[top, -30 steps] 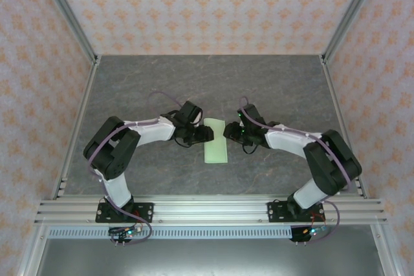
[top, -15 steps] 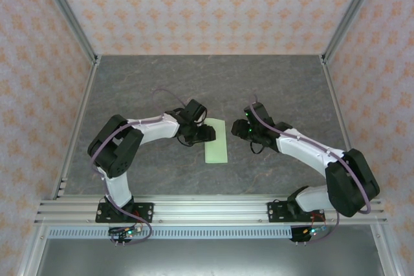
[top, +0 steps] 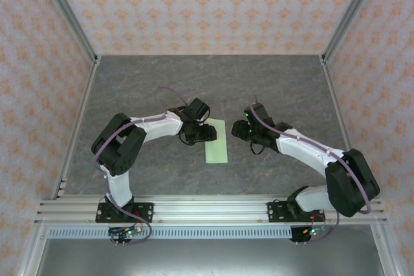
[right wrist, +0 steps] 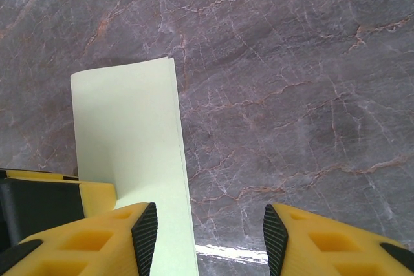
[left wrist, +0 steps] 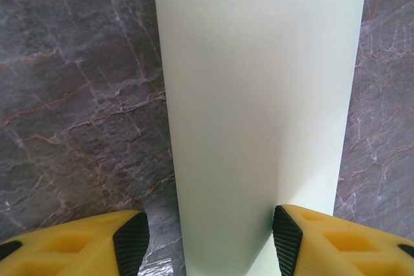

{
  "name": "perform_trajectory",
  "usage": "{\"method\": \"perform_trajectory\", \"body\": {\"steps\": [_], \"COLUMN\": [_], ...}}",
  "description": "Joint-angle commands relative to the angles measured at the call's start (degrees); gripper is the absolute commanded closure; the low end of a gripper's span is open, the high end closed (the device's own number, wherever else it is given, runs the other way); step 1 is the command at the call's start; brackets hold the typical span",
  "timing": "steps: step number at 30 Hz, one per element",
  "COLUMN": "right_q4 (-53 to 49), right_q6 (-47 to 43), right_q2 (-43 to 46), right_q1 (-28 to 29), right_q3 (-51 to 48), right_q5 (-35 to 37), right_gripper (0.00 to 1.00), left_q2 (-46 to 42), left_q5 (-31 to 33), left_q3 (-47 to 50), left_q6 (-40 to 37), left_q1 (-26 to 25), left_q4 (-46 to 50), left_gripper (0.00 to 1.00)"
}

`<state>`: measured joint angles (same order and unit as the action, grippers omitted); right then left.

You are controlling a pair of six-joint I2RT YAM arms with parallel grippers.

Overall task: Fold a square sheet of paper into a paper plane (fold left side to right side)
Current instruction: First fold in half a square sheet of paper at the center of the table.

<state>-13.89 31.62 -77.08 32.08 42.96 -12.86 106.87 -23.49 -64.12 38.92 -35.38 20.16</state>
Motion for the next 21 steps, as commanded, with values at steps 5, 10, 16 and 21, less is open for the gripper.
{"method": "perform_trajectory", "body": {"steps": [5,10,16,21], "right_q4": [-0.4,-0.4,-0.1,1.0], "right_q6": [-0.2,-0.2,-0.1,0.3], "right_q2": [0.6,0.5,0.0,-1.6], "right_q1": [-0.2,-0.3,-0.2,0.1], "right_q3": [-1.2,-1.2,-1.2,-1.1], "right_q5": [-0.5,-0.6,-1.1,-2.8], "right_gripper": [0.5,0.5,0.5,0.51], "left_q2": [6.1,6.7,6.9,7.0], "left_q5": [2.2,2.8,2.9,3.0], "left_q3": [-0.2,-0.9,-1.2,-1.4], "left_q6": [-2.2,-2.9,-3.0,-2.6], "left_q1": [-1.8,-2.2,-2.2,-2.2], "left_q4": [-1.9,-0.7,-0.4,-0.5], "left_gripper": [0.41,0.41,0.4,0.4]}}
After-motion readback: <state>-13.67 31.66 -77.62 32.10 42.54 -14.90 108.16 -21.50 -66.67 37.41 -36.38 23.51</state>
